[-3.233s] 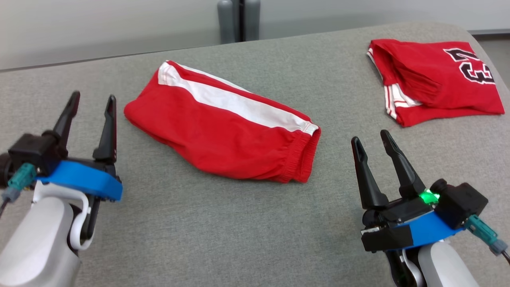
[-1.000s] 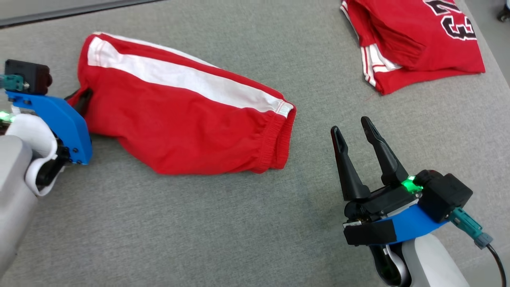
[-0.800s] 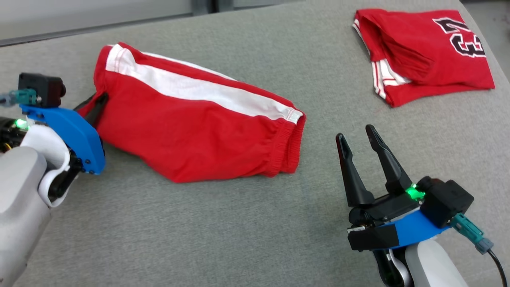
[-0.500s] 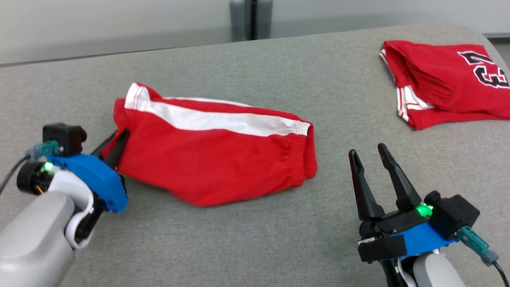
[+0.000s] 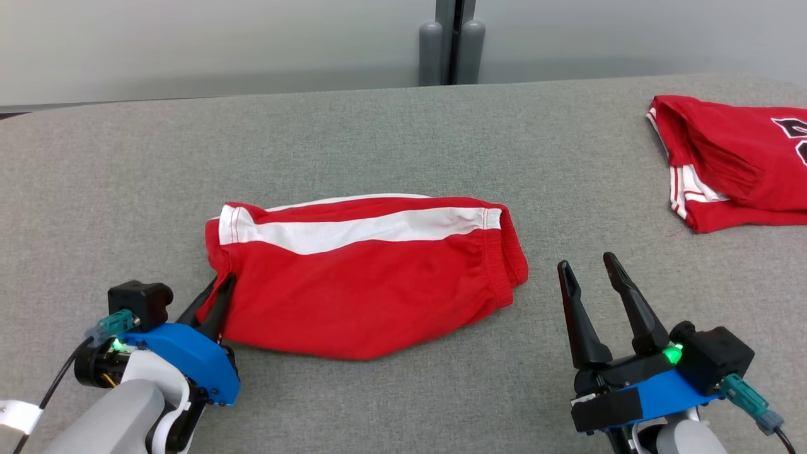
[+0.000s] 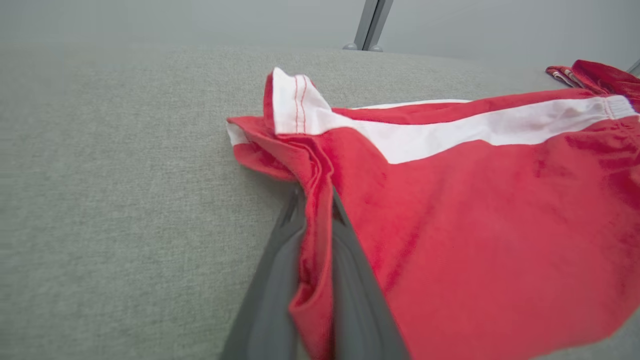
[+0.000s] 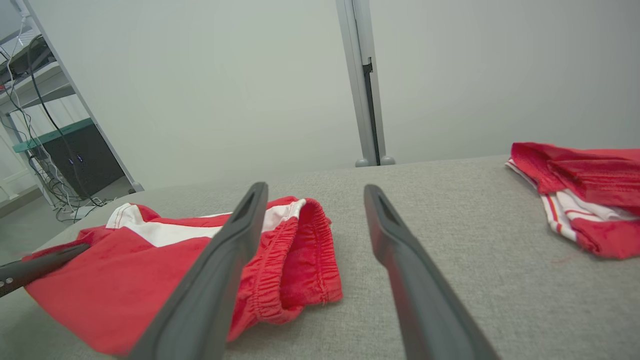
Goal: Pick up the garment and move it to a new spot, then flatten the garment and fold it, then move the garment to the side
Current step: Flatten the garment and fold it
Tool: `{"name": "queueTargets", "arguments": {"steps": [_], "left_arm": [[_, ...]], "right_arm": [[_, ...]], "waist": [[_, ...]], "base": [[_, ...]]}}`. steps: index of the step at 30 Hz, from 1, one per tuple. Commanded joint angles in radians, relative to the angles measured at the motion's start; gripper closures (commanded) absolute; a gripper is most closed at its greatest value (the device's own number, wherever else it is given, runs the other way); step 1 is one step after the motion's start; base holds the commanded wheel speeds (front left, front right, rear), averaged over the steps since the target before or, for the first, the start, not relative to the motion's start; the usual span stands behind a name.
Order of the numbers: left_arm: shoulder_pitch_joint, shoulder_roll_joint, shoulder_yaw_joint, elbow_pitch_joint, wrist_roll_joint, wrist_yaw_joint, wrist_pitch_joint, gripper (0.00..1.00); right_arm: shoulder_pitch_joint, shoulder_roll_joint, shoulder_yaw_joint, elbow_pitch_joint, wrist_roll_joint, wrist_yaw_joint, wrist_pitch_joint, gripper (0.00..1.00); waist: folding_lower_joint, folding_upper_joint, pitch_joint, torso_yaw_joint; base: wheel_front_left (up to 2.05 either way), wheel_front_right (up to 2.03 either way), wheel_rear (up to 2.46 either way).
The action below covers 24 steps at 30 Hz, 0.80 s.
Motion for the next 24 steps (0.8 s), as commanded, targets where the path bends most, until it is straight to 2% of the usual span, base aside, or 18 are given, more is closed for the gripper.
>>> {"name": "queueTargets", "arguments": {"steps": [1,7,12,17,24], "left_arm": [[0.005,-0.011,0.01,0.009,0.009,0.012,-0.019,0.0],[0.01,-0.045,0.066,0.023,0.075,0.063,-0.073,0.0],[0.067,-0.081,0.237,-0.075,0.204,0.102,-0.075,0.0],[0.186,-0.148,0.445,-0.205,0.378,0.097,-0.076,0.0],[0.29,-0.223,0.6,-0.289,0.522,0.077,-0.076,0.0]], "right_arm": [[0.006,-0.001,0.001,0.004,-0.009,0.001,-0.003,0.0],[0.003,-0.006,0.002,0.022,-0.012,0.001,-0.003,0.0],[0.011,-0.006,-0.006,0.026,-0.016,0.001,-0.003,0.0],[0.017,-0.004,-0.024,0.031,-0.02,0.001,-0.003,0.0],[0.031,-0.003,-0.062,0.029,-0.026,0.001,-0.003,0.0]], "waist": [[0.0001,0.0,-0.004,0.001],[0.0001,0.0,-0.034,0.002],[0.0001,0.0,-0.064,0.012],[0.0001,0.0,-0.094,0.028],[0.0001,0.0,-0.115,0.046]], "base": [[0.0,0.0,0.0],[0.0,0.0,0.0],[0.0,0.0,0.0],[0.0,0.0,0.0],[0.0,0.0,0.0]]}}
